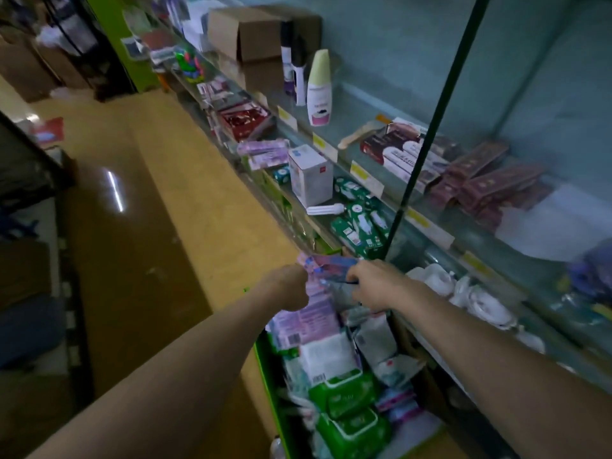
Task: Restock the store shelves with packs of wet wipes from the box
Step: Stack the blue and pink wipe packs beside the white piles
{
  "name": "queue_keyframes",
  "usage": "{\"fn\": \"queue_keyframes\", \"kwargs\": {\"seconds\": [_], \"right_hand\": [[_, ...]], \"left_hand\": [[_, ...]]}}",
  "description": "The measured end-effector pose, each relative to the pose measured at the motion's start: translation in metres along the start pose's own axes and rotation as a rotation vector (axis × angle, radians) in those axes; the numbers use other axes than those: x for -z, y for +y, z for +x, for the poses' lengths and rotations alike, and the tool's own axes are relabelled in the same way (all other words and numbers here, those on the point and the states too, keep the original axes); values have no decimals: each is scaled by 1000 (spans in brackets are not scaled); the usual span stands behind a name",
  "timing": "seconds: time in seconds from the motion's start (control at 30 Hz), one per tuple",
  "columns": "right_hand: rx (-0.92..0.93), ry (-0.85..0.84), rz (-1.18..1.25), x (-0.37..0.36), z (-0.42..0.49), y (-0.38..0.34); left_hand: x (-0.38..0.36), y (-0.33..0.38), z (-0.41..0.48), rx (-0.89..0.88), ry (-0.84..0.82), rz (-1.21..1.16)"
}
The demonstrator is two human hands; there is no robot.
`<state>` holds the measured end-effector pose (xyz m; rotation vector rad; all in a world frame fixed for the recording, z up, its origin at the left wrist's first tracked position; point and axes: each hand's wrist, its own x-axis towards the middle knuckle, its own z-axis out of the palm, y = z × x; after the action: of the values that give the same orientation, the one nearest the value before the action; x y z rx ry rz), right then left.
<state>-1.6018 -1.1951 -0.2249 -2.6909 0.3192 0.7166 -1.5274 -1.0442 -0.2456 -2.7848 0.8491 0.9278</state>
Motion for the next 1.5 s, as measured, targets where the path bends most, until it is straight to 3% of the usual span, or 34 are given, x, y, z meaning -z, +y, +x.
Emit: {"fn": "queue_keyframes", "kwargs": {"seconds": [0.27, 0.6, 0.77, 1.0, 1.2, 1.33, 1.47, 1.5], "right_hand": [[-35, 22, 12, -56, 53, -7], [-180, 111, -42, -65, 120, 5], [-198, 75, -112, -72, 147, 16], [-210, 58, -237, -93, 176, 33], [-136, 171, -169, -91, 175, 44], [-97, 178, 99, -67, 163, 50], [-119, 92, 679, -38, 141, 49], [-117, 93, 752, -31, 135, 47]], "left_hand": [[-51, -43, 39, 58, -76, -71], [-47, -38, 93, 24, 84, -320], [-44, -25, 123, -34, 176, -140], [-53, -11, 160, -97, 112, -66], [-56, -17, 167, -105, 162, -162], [-40, -31, 159, -86, 142, -393], [-21, -53, 138, 119, 41, -1110], [-16, -57, 131, 165, 16, -1192]]}}
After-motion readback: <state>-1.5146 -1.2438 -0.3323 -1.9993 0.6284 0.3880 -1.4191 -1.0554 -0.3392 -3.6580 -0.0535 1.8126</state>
